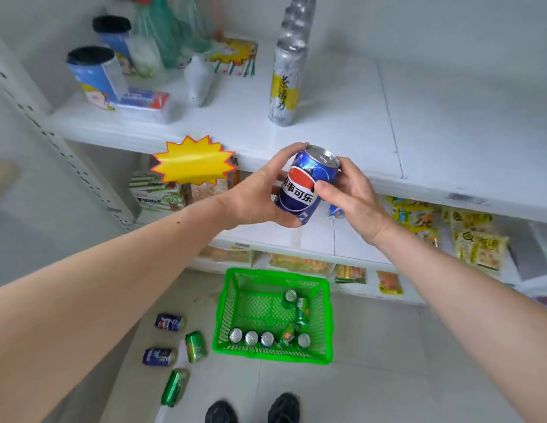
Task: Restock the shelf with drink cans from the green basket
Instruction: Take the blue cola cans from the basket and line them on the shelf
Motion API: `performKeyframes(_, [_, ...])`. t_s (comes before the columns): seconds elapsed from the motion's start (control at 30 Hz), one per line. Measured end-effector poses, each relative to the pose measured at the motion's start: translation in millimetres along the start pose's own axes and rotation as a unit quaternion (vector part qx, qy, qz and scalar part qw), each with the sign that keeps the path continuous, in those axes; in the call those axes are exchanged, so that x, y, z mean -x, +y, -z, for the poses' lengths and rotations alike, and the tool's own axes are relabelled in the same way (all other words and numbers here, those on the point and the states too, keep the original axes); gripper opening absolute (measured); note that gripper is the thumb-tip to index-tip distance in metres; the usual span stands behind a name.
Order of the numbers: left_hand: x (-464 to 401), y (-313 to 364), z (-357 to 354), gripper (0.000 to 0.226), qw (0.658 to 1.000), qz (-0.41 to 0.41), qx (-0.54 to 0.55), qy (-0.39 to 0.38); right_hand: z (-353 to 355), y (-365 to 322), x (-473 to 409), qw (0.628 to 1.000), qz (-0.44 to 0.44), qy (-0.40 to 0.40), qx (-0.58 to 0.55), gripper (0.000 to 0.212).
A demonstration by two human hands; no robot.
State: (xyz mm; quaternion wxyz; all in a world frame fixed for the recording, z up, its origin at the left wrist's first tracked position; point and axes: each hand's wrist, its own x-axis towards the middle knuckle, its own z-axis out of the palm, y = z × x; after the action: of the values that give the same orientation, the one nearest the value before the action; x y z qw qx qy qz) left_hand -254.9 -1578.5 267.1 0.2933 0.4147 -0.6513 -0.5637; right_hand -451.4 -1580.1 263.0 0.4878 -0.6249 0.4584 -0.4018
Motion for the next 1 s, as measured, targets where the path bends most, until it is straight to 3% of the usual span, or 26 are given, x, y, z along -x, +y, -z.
performKeyframes(0.33, [-62.8, 69.5, -17.3, 0.106, 0.99, -0.083, -0.053, 0.101, 65.3, -48.1, -33.1, 0.998, 0.024, 0.06, -0.002, 0.051])
performKeyframes(0.63, [-157.9, 32.0, -41.8, 0.112, 0.966, -0.062, -0.042, 0.247, 103.2, 7.2, -108.7, 0.996, -0.008, 0.084, -0.033, 0.056])
performKeyframes(0.87, [-202.5, 1.1, -33.4, 0.09, 0.933, -0.046, -0.041, 0.354, 111.9, 29.6, -160.4, 0.998, 0.015, 0.041, -0.035, 0.04])
performKeyframes(1.0, [-220.8, -9.5, -21.3, 0.077, 0.922, -0.045, -0.057, 0.382, 115.5, 30.3, -183.5, 0.999, 0.03, 0.012, -0.024, 0.041])
